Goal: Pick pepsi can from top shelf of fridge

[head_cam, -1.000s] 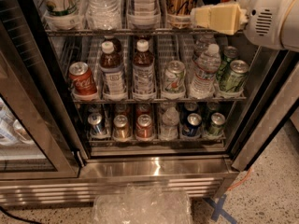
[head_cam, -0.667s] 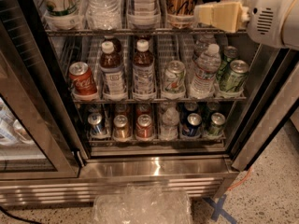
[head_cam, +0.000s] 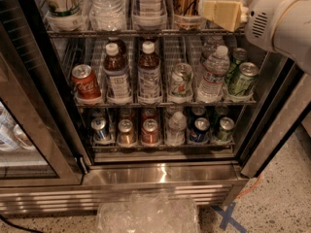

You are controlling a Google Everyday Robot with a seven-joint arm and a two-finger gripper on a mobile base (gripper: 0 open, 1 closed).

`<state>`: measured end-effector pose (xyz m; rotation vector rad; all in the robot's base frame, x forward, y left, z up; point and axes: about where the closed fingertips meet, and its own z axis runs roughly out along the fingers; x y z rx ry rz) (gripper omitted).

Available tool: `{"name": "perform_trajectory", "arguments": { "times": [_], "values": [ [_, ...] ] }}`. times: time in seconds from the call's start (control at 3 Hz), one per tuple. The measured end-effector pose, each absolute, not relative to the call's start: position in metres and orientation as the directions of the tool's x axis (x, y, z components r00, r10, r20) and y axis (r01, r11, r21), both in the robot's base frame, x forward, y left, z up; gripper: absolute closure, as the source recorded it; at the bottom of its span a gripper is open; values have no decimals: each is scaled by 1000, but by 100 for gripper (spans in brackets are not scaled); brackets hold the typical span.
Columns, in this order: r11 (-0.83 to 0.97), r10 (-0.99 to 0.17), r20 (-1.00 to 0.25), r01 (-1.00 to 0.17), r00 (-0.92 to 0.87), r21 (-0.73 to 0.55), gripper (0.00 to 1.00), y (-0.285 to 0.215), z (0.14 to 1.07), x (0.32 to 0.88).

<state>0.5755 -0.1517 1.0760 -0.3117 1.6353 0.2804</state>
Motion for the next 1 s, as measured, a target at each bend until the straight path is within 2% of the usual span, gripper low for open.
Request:
{"name": "perform_trajectory", "arguments": {
  "times": [1.0],
  "values": [
    [975, -41, -999, -218, 13, -43, 31, -173, 1076, 585]
  ]
}}
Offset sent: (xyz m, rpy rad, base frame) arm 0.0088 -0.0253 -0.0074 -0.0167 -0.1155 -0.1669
